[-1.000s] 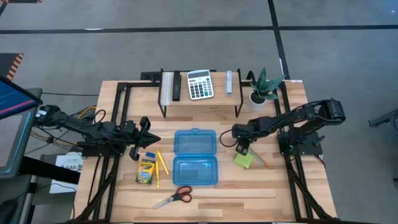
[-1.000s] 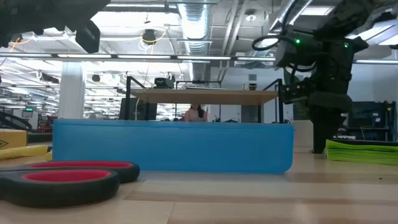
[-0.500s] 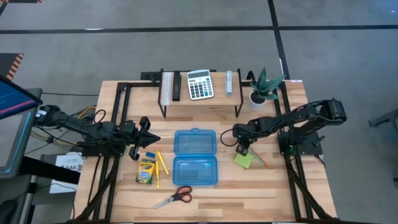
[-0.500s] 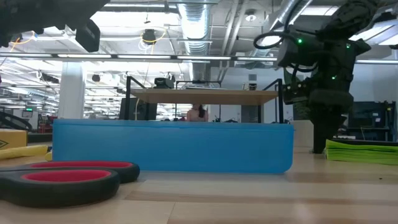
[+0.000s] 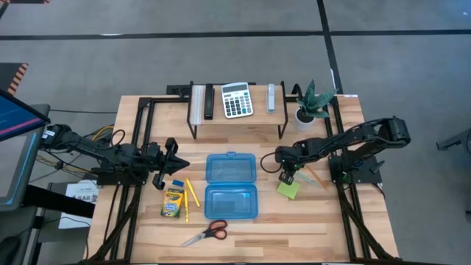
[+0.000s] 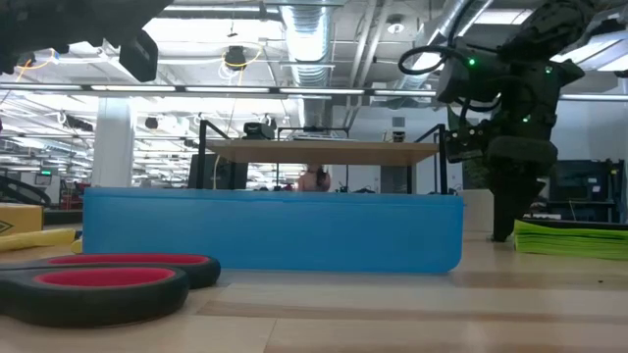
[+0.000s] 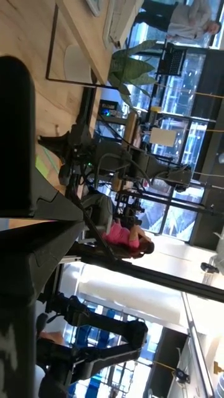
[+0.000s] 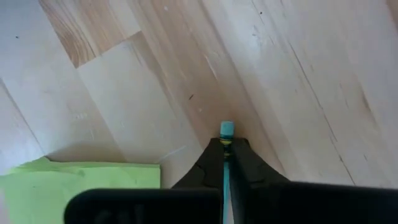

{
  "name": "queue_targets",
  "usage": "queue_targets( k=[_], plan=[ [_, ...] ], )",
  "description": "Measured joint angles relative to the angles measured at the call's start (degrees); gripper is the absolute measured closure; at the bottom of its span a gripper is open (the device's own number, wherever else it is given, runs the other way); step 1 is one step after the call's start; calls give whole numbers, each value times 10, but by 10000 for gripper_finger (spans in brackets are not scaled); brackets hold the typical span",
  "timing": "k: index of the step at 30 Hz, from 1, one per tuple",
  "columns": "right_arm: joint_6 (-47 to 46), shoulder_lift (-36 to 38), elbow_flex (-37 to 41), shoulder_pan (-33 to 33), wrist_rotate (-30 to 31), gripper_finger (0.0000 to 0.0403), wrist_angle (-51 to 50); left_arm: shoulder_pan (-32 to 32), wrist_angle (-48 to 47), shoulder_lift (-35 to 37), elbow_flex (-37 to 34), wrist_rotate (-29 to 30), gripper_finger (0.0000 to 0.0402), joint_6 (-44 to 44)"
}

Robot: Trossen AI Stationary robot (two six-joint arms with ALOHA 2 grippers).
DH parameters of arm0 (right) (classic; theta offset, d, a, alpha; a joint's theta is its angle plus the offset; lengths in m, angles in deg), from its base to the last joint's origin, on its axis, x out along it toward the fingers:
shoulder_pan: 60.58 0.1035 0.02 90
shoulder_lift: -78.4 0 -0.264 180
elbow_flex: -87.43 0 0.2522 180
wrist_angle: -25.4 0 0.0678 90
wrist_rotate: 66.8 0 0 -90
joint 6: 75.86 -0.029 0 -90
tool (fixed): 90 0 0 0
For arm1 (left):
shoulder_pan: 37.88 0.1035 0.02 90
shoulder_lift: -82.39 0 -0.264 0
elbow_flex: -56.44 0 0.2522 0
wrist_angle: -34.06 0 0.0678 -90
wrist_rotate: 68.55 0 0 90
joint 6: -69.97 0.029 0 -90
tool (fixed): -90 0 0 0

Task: Pack school essentials
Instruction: Put the blue pencil into the blue supply box

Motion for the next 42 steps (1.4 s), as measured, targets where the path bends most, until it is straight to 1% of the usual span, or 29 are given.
queue_targets(
  k=[8,15,18,20,24,27,31,34,36,42],
  plan=[
    [3,24,-40,16,4,402,-31,0,2,0,0,0,401,0],
    [6,24,-74,36,3,402,-43,0,2,0,0,0,401,0],
    [14,25,-88,42,4,398,-65,0,0,0,0,0,401,0],
    [18,25,-93,50,3,387,-80,0,0,0,0,0,401,-1],
    [17,25,-92,68,3,350,-115,0,0,0,0,-5,401,-1],
    [-4,25,-91,84,3,323,-161,0,0,0,0,-13,401,-2],
    [-28,32,-90,123,3,294,-186,0,0,0,0,-15,401,-3],
    [-56,51,-74,153,3,279,-189,0,0,0,0,-15,401,-3],
    [-83,77,-60,171,14,272,-189,0,0,0,0,-15,401,-3],
    [-183,197,22,224,25,266,-181,0,-1,0,0,-15,401,-3]
  ],
)
